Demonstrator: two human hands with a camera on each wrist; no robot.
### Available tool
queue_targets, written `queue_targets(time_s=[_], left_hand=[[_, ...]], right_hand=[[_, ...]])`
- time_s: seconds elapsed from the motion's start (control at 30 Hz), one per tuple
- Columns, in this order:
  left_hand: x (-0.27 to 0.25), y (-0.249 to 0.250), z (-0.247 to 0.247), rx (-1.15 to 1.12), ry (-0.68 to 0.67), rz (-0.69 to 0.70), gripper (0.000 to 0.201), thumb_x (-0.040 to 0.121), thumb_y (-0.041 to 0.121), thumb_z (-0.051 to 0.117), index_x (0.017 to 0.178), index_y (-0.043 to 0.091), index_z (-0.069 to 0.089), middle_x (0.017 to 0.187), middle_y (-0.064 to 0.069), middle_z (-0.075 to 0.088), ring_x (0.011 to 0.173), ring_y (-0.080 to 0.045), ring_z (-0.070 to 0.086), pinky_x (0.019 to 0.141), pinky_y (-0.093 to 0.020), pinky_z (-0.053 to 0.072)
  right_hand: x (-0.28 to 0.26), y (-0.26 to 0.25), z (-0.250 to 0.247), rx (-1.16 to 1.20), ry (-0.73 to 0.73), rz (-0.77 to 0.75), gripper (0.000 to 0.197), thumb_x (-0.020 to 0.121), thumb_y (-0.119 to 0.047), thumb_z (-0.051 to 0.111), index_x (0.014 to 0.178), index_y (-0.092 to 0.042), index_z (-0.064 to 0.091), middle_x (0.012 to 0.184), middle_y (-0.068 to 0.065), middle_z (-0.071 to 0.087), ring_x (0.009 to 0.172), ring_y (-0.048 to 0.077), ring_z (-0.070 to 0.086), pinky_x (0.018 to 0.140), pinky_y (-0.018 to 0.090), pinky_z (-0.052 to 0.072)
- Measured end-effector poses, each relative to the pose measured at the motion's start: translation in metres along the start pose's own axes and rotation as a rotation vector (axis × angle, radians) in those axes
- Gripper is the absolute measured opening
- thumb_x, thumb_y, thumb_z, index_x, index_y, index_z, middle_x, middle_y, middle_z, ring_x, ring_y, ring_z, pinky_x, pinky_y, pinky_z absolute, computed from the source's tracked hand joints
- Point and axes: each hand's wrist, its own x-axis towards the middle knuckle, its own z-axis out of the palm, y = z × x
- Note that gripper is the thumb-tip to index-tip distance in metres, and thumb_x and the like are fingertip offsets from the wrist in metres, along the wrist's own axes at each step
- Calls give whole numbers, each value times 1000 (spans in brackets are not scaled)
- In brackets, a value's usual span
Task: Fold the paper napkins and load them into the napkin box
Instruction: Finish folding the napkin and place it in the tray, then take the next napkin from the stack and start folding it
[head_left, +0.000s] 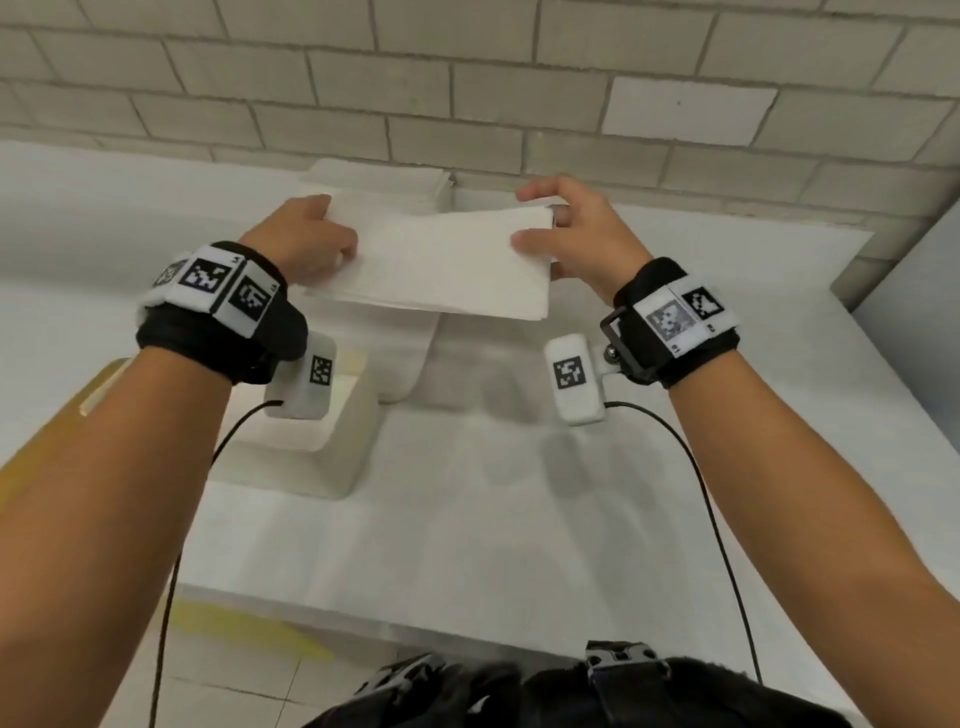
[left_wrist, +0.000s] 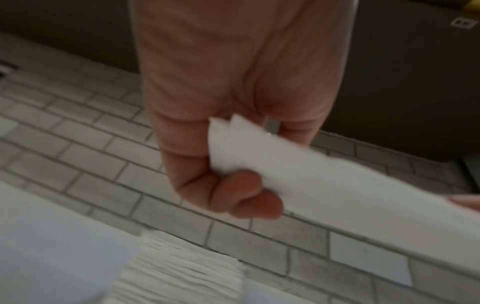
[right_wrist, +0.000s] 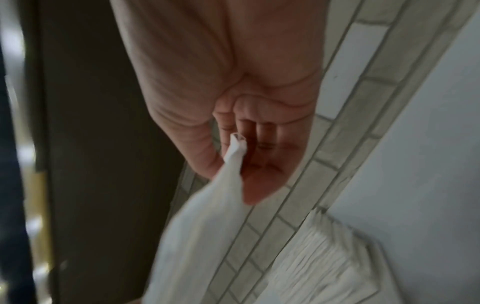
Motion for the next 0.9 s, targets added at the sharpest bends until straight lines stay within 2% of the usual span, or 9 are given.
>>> queue_targets(time_s=[0.07, 0.17, 0.3, 0.4, 0.47, 0.53, 0.7, 0.83, 0.9], left_hand=[[0, -23, -27, 161, 0, -65, 20, 83, 10, 56, 102, 4, 55, 95, -20, 55, 83, -32, 53, 69, -35, 42], [0, -63, -62, 328, -80, -179, 8, 81, 10, 58, 83, 5, 52, 87, -17, 53, 77, -28, 49, 66, -31, 37], [1, -107, -97, 415, -177, -241, 31, 82, 12, 62, 107, -5, 55, 101, -25, 62, 86, -35, 60, 81, -37, 48], [1, -122, -106, 472, -212, -239, 33, 82, 10, 65, 108, -8, 58, 108, -25, 63, 101, -38, 61, 95, -47, 48], [1, -128, -107, 514, -239, -217, 29, 82, 9, 67, 102, -11, 59, 102, -23, 62, 98, -38, 62, 95, -47, 48], [5, -135, -108, 533, -278, -213, 38, 78, 6, 72, 108, -13, 58, 101, -24, 62, 102, -41, 61, 95, -50, 48], [8, -141, -107, 620, -327, -158, 40, 74, 7, 76, 107, -8, 59, 110, -25, 63, 103, -41, 61, 94, -50, 48], [6, -137, -103, 704, -325, -76, 26, 71, 9, 79, 76, 1, 55, 100, -22, 65, 99, -38, 63, 90, -48, 51], [5, -136, -103, 705, -332, -79, 29, 68, 9, 81, 73, 1, 54, 99, -22, 66, 97, -38, 64, 88, -49, 52]], right_hand=[[5, -10, 37, -96, -86, 23, 37, 86, 1, 58, 119, -12, 47, 101, 10, 58, 79, 16, 62, 54, 22, 54], [11, -15, 93, -221, -187, 106, 35, 84, -1, 61, 114, -13, 49, 118, 16, 52, 90, 25, 61, 58, 25, 55], [10, -21, 149, -350, -270, 197, 30, 82, 0, 64, 111, -5, 56, 100, 7, 57, 79, 20, 64, 58, 25, 58], [8, -27, 178, -506, -299, 255, 27, 81, -4, 66, 107, -4, 60, 103, 10, 65, 84, 25, 67, 70, 33, 59], [7, -30, 193, -654, -311, 289, 30, 81, -8, 68, 110, -3, 61, 110, 12, 65, 95, 28, 66, 85, 40, 55], [5, -31, 206, -790, -315, 331, 39, 82, -12, 69, 118, 0, 58, 115, 13, 64, 102, 29, 63, 91, 39, 52], [5, -27, 225, -1003, -294, 413, 52, 82, -15, 70, 128, -1, 48, 121, 16, 60, 102, 30, 61, 93, 39, 50], [7, -26, 229, -1086, -278, 436, 47, 80, -13, 71, 121, 0, 53, 107, 14, 63, 85, 24, 58, 87, 37, 52], [8, -27, 230, -1115, -274, 432, 46, 78, -15, 73, 117, 1, 54, 102, 14, 62, 87, 26, 59, 84, 35, 51]])
